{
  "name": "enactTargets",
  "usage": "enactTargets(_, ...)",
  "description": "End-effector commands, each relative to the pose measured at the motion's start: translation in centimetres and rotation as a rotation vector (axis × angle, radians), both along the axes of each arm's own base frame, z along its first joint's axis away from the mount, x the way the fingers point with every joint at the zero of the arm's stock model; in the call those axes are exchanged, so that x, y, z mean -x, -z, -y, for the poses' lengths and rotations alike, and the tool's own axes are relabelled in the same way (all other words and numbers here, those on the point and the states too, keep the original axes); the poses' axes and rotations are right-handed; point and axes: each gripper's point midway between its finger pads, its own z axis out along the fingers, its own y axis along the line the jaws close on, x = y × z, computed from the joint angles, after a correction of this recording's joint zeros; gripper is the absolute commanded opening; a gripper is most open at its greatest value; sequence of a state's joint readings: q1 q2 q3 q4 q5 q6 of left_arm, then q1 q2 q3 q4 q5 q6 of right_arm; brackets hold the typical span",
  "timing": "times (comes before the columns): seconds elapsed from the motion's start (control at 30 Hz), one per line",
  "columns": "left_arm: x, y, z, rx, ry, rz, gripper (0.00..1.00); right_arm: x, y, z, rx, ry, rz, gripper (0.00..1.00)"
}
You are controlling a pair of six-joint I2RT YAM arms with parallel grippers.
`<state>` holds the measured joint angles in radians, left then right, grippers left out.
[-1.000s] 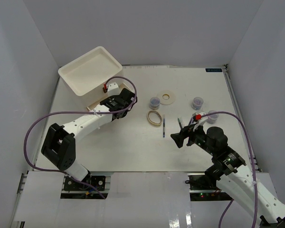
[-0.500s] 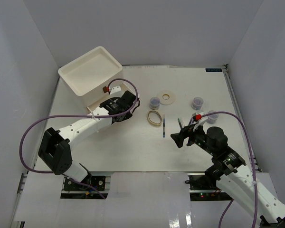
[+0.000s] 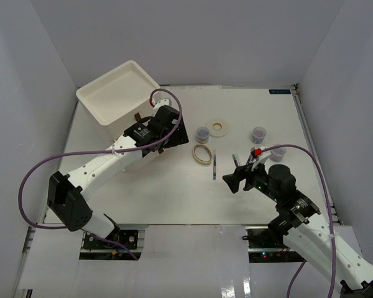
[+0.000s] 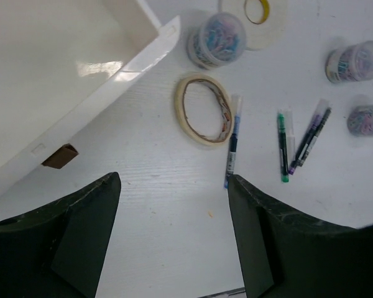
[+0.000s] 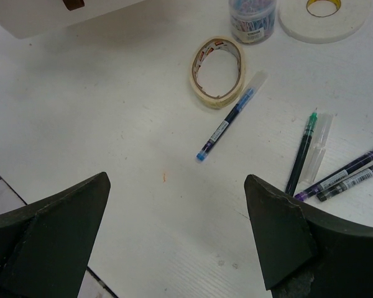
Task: Sort the stationery into containers
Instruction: Open the drawer in the storage box, then pick up the stationery from the center of the board.
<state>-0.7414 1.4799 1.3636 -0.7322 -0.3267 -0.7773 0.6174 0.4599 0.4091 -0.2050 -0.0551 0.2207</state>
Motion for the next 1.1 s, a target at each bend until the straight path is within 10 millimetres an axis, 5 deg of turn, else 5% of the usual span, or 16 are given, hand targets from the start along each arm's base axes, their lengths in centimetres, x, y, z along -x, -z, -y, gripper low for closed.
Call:
enactTargets(0.0,0.4,-2.4,3.5,0.078,0.189,0.032,0.8,-0.4,-1.2,-0.3,-0.025,0.003,0.024,0.95)
enactTargets(0.3,-1.5,0.3,9.0,0.09,0.271,0.001,0.81,-1.2,-0.4,1.4,0.032,0.106,-0.005,0.96)
enactTargets(0.57,-2.2,5.5,13.5,0.062,0.354,-0.075,0.79,-1.8,0.4,2.9,0.052,0.21,-0.038,0.96)
enactTargets(1.07,-1.5,12.3,14.4,-0.053,0.355,-0.158,0.73,-2.0,1.7,3.2,0.067,0.247,-0.073,0.96)
